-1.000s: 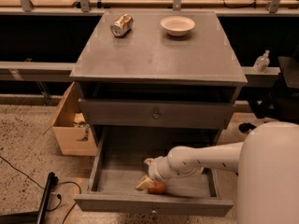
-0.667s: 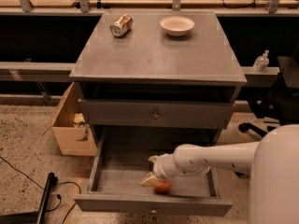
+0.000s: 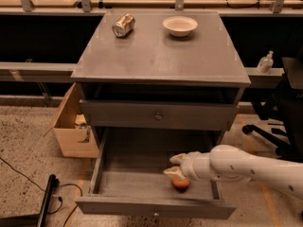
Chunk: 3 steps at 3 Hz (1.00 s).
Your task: Place orange can into middle drawer
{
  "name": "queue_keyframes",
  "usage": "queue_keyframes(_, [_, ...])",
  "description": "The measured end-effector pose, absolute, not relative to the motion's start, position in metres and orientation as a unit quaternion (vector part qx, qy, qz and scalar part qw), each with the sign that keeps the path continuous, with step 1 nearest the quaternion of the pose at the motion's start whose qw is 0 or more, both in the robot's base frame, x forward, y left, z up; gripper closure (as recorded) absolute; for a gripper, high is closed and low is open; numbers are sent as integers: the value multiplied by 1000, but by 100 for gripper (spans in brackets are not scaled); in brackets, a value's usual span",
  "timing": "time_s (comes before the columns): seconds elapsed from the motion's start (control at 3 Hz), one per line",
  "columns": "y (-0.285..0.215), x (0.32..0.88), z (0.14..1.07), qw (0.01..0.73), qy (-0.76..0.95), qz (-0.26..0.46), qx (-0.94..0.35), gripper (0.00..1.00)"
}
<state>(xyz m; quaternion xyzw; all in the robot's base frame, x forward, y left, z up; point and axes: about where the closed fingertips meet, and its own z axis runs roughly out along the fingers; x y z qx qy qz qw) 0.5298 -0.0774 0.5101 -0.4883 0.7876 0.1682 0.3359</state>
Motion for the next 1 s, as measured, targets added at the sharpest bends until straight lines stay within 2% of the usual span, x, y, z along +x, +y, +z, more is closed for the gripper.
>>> queue_keyframes(0.67, [-144,503,589,435,814,115,-367,99])
queue_keyframes(1.0, [-179,493,595,448,825,94,-331,86])
